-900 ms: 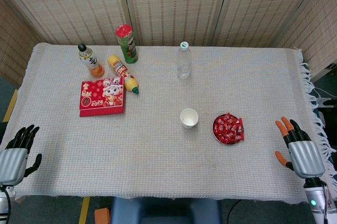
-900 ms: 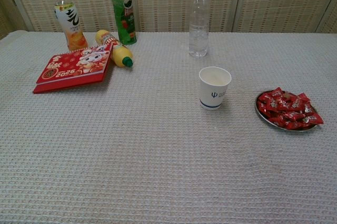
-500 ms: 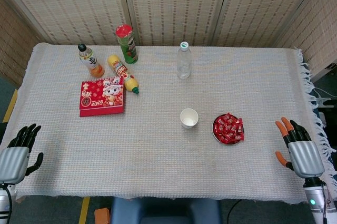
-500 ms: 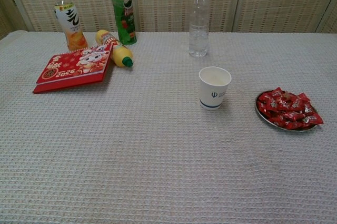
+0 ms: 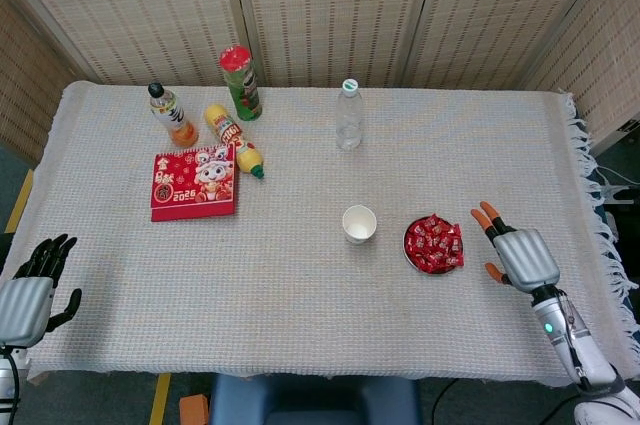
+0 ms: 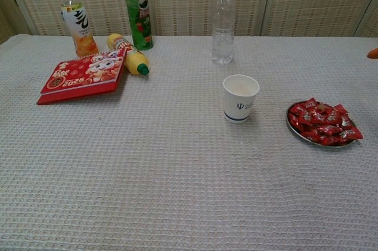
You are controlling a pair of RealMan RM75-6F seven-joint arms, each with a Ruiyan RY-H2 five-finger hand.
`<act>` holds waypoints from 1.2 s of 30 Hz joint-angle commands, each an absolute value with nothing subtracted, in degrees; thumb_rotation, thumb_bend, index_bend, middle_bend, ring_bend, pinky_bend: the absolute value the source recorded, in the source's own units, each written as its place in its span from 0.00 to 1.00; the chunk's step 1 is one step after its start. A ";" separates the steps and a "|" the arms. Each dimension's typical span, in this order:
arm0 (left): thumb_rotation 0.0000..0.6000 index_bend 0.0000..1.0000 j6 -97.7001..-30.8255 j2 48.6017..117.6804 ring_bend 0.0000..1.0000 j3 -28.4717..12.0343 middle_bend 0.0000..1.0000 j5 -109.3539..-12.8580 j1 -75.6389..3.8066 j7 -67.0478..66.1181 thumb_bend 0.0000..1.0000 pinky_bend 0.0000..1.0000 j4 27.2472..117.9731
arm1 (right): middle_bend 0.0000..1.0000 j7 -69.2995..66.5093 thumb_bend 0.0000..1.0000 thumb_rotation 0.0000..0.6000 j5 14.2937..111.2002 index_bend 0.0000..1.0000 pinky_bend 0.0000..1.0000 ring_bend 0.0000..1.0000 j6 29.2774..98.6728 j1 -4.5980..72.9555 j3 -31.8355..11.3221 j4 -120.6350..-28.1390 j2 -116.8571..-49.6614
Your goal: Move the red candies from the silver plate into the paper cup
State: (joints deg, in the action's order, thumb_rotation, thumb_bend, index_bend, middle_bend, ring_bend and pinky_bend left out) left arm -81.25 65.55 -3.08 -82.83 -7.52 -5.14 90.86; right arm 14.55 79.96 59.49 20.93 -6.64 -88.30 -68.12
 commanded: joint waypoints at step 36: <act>1.00 0.00 -79.27 64.87 0.02 -2.70 0.00 -82.19 -8.39 -3.38 0.44 0.27 90.53 | 0.11 24.27 0.21 1.00 65.15 0.05 0.91 0.70 40.99 36.66 -3.44 -80.47 -78.70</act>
